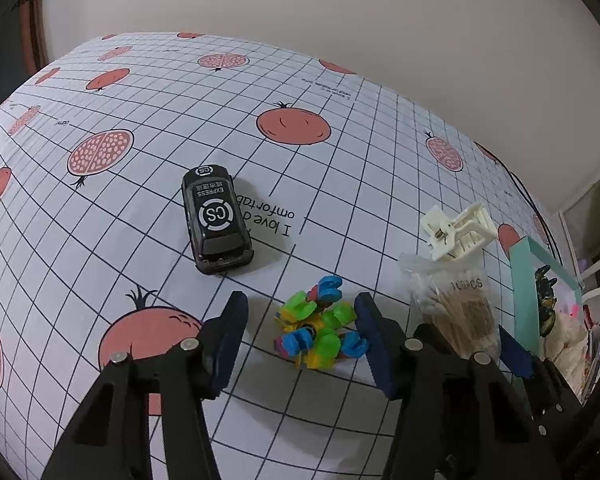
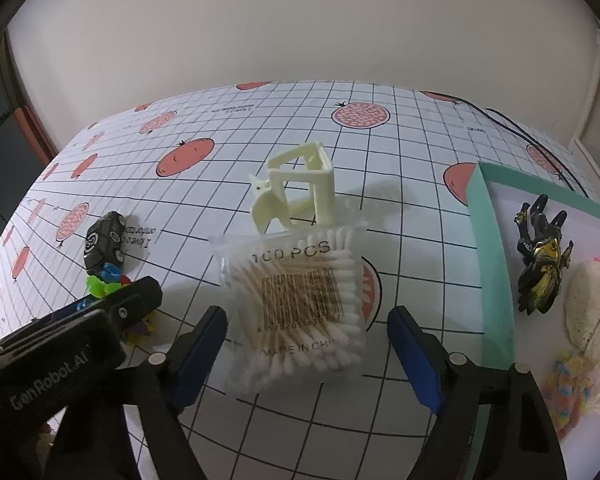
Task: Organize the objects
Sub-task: 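Grasp the colourful blocks with the left tool while the right tool grasps the cotton-swab bag, then carry the blocks and cotton-swab bag toward the tray with both tools, then lower the blocks and cotton-swab bag into the tray with both tools, then open both tools to release the blocks and cotton-swab bag, then withdraw, then move the left tool to the black toy car while the right tool reaches the cream clip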
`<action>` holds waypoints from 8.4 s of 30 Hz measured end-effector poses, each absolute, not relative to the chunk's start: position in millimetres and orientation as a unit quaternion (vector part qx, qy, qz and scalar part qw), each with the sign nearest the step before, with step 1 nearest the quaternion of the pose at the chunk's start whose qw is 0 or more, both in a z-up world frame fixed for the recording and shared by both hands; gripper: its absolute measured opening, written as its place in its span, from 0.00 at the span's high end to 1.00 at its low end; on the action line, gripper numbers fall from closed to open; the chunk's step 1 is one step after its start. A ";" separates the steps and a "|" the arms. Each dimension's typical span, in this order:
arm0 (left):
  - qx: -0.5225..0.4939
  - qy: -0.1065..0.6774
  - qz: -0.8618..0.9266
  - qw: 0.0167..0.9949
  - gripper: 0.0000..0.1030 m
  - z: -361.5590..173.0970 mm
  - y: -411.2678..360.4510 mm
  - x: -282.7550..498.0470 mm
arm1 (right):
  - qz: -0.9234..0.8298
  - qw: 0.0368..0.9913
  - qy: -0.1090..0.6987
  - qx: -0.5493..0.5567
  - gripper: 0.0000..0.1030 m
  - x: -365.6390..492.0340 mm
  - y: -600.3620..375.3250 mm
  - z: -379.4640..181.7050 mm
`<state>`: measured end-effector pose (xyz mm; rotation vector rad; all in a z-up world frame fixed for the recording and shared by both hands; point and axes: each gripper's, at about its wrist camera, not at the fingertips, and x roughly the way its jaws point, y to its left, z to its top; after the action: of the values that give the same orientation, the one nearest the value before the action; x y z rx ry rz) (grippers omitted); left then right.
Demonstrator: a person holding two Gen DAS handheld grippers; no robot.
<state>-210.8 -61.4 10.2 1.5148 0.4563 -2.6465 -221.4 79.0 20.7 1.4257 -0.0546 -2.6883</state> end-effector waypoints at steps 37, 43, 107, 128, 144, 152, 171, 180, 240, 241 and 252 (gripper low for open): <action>0.463 0.169 -0.870 0.014 0.62 45.8 -55.5 -198.7 | -0.895 0.070 -0.038 0.439 0.58 -205.9 97.3 61.8; 0.435 0.159 -0.886 -0.007 0.62 68.9 -42.6 -192.8 | -0.906 0.077 -0.038 0.415 0.58 -195.2 106.6 84.2; 0.481 0.036 -0.851 -0.207 0.62 33.6 168.8 -190.4 | -0.908 -0.074 -0.127 0.391 0.58 -187.9 295.8 68.6; 0.493 0.017 -0.844 -0.211 0.61 24.3 175.3 -189.1 | -0.893 -0.078 -0.126 0.426 0.58 -188.0 296.2 48.2; 0.481 0.020 -0.850 -0.215 0.59 33.7 172.6 -184.2 | -0.897 -0.077 -0.120 0.418 0.56 -187.4 296.7 58.8; 0.467 0.031 -0.858 -0.211 0.52 45.4 163.6 -182.4 | -0.901 -0.074 -0.123 0.409 0.52 -183.3 299.6 67.5; 0.461 0.083 -0.872 -0.146 0.29 47.2 112.2 -191.7 | -0.907 -0.072 -0.130 0.395 0.42 -173.9 303.5 79.1; 0.457 0.084 -0.879 -0.106 0.17 41.1 96.1 -195.1 | -0.907 -0.073 -0.129 0.395 0.33 -171.3 306.3 78.4; 0.395 0.132 -0.906 0.074 0.00 67.0 -55.8 -205.6 | -0.943 -0.006 -0.091 0.321 0.00 -191.7 195.1 119.4; 0.400 0.135 -0.903 0.082 0.00 64.6 -64.1 -207.0 | -0.942 -0.001 -0.091 0.322 0.00 -194.0 188.3 117.6; 0.434 0.195 -0.873 0.107 0.00 33.9 -105.4 -218.5 | -0.934 0.047 -0.059 0.348 0.01 -218.1 122.9 88.8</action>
<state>-218.5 -105.4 33.9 1.2791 0.5743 -2.5695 -218.1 122.9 88.8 1.0625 -0.1808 -2.8495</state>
